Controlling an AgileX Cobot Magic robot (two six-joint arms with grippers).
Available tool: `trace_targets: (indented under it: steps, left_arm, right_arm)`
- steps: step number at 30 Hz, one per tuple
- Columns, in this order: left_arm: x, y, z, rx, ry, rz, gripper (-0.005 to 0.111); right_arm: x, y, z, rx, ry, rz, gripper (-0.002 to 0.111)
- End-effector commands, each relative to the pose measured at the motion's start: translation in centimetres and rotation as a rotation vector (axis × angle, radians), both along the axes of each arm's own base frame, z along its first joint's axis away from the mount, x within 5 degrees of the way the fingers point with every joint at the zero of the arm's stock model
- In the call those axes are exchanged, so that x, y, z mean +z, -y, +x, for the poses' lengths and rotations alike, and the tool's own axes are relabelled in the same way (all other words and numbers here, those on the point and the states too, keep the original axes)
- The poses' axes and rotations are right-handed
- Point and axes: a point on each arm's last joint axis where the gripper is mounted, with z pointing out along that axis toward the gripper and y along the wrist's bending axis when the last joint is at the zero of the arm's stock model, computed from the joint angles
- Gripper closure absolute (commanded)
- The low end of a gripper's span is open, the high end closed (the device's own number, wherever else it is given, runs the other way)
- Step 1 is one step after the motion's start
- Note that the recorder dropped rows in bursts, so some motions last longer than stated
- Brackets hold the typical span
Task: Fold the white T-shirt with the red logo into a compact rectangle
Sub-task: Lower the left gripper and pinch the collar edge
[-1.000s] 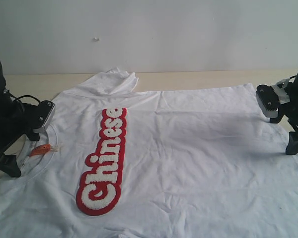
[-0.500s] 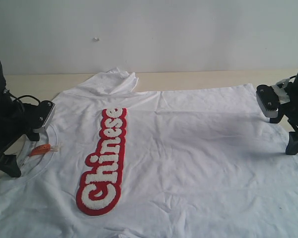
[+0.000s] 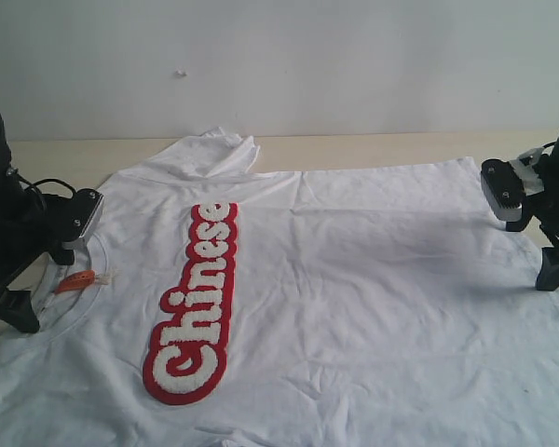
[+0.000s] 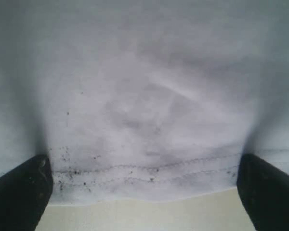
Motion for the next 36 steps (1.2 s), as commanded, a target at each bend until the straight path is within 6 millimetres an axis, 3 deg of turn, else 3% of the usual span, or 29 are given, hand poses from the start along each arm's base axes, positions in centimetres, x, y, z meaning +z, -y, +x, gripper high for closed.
trace_targets:
  steps: [1,8,12,14,17,21,36]
  left_arm:
    - [-2.27,-0.34,-1.08,-0.006,-0.112,0.022,0.003]
    - [-2.28,-0.33,-0.99,-0.005,-0.102,0.022,0.003]
    - [-2.31,-0.32,-0.83,-0.004,-0.084,0.021,0.012]
    - [-2.31,-0.32,-0.81,-0.004,-0.082,0.021,0.022]
    - [-2.30,-0.33,-0.87,-0.004,-0.088,0.021,0.050]
    - [-2.28,-0.33,-1.03,-0.005,-0.107,0.022,0.107]
    - [-2.27,-0.36,-1.06,-0.011,-0.110,0.025,0.107]
  right_arm:
    - [-1.15,-0.01,-0.10,0.007,-0.017,0.008,0.004]
    - [-1.15,-0.02,-0.09,0.005,-0.016,0.009,0.004]
    - [-1.15,-0.06,-0.08,0.003,-0.015,0.013,0.004]
    - [-1.15,-0.06,-0.08,0.003,-0.015,0.013,0.004]
    - [-1.15,-0.06,-0.08,0.003,-0.015,0.013,0.004]
    - [-1.15,-0.06,-0.08,0.003,-0.015,0.013,0.004]
    - [-1.15,-0.06,-0.08,0.003,-0.015,0.013,0.004]
